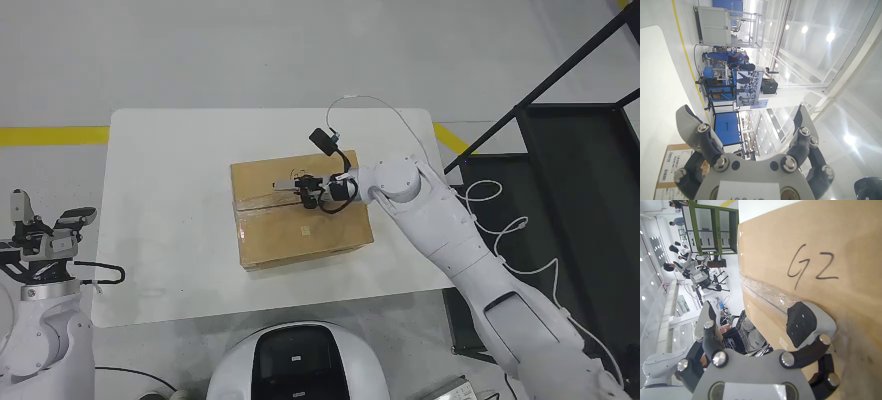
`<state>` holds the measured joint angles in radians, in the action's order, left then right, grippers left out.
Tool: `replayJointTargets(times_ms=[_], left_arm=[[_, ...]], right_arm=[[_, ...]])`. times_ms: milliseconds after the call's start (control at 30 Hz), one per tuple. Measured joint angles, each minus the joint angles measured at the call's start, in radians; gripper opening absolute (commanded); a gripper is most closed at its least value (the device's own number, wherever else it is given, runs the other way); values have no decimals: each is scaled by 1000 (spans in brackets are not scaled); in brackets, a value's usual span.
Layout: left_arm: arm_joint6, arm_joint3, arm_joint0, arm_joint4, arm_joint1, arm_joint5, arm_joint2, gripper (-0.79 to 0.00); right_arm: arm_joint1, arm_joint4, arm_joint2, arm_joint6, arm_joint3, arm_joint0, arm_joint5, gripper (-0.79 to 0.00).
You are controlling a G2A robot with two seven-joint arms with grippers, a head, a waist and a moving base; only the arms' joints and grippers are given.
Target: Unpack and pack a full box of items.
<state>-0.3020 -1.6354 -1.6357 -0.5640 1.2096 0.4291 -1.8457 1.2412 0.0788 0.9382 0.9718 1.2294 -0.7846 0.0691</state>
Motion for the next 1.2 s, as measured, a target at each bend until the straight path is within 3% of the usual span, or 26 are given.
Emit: replayJointTargets(times_ms=[1200], left_arm=[[0, 0, 0, 0, 0, 0, 0, 0]], right_arm=[[-97, -82, 328, -123, 199, -227, 144, 0]])
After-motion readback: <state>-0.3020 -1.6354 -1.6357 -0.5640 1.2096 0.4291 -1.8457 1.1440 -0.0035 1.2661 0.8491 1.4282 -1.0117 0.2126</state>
